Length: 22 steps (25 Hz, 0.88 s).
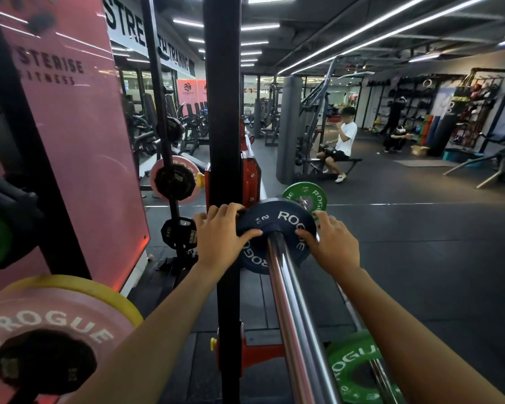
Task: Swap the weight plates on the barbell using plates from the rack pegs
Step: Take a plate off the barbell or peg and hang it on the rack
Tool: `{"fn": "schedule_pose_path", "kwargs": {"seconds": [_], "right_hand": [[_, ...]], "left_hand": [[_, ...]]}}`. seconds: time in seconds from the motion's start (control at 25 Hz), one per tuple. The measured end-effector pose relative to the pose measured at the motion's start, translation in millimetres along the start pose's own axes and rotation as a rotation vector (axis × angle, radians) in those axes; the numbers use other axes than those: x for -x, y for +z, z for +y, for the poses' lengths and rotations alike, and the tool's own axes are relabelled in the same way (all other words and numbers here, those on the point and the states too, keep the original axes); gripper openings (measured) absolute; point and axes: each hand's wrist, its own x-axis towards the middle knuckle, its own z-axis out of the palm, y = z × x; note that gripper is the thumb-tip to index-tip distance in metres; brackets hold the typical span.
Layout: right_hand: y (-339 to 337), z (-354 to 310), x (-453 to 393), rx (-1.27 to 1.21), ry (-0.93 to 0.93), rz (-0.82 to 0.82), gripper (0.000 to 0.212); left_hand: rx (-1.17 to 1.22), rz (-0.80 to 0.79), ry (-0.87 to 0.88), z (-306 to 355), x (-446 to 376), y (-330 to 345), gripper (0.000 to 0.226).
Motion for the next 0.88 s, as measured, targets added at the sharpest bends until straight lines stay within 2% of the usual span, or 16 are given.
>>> {"fn": "schedule_pose_path", "kwargs": {"seconds": [0.24,0.44,0.6,0.76,0.88], "right_hand": [[35.5,2.9,-46.1,0.031,0.039,-0.022,0.054],[49.6,6.3,-55.7,0.003,0.041,-0.009,0.059],[40.6,3.0,-51.8,0.01,0.077,0.009,0.061],[21.0,2.3,-31.8,-0.009,0.071,0.034,0.058],[-4.2,0.6,-12.5,0.004,0.052,0.036,0.06]], "left_hand": [[0.012,0.01,-0.049,-16.1,-36.8,42.1,0.063],[0.093,0.025,-0.106,-27.2,-49.2,56.0,0.078],[0.087,0.018,-0.12,-23.3,-42.3,51.7,0.073],[0.124,0.126,-0.059,-11.3,-23.3,35.6,0.059],[0.036,0.127,-0.04,3.3,-5.2,7.1,0.06]]}}
